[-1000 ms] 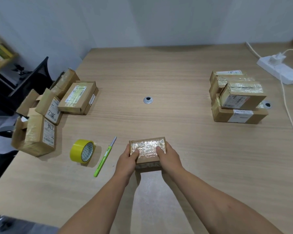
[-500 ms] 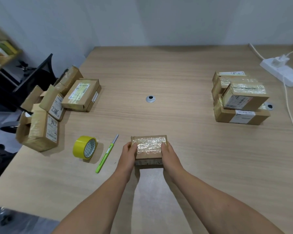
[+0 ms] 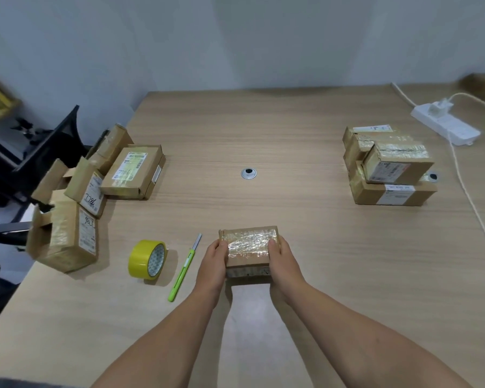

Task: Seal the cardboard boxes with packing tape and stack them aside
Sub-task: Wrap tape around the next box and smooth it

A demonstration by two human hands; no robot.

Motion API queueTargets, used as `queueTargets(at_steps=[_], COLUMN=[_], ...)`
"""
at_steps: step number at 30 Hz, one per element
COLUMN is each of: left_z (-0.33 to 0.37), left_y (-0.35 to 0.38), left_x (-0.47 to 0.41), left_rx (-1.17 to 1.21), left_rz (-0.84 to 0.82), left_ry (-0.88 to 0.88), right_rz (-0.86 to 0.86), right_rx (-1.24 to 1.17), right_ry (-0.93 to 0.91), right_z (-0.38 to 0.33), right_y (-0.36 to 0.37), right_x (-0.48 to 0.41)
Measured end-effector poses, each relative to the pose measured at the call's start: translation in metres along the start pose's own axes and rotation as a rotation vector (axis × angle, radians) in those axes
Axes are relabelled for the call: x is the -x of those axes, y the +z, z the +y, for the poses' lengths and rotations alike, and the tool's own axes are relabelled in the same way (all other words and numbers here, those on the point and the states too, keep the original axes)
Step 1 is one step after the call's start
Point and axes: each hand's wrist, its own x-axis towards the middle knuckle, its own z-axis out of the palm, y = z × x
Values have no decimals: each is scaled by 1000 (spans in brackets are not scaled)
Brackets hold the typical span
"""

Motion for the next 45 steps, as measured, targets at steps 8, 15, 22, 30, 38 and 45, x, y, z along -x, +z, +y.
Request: queueTargets(at_steps=[8, 15, 22, 30, 38, 45], left_z=[3, 10, 26, 41, 49, 60], left_y=[14, 85, 191, 289, 349, 365], left_x=[-1, 14, 40, 60, 71, 61], left_rx=[-24, 50, 70, 31, -24, -69], left_rz=[69, 60, 4, -36, -62, -80], left_ry=[30, 55, 66, 81, 88, 112], right_rz=[34, 70, 124, 196, 243, 264], right_rx=[17, 25, 14, 37, -22, -135], right_ry=[-8, -72, -61, 3, 20, 40], right_z=[-4, -2, 7, 21, 27, 24], right_y=[-16, -84, -188, -277, -337, -347], right_x=[0, -13, -25, -37, -52, -66])
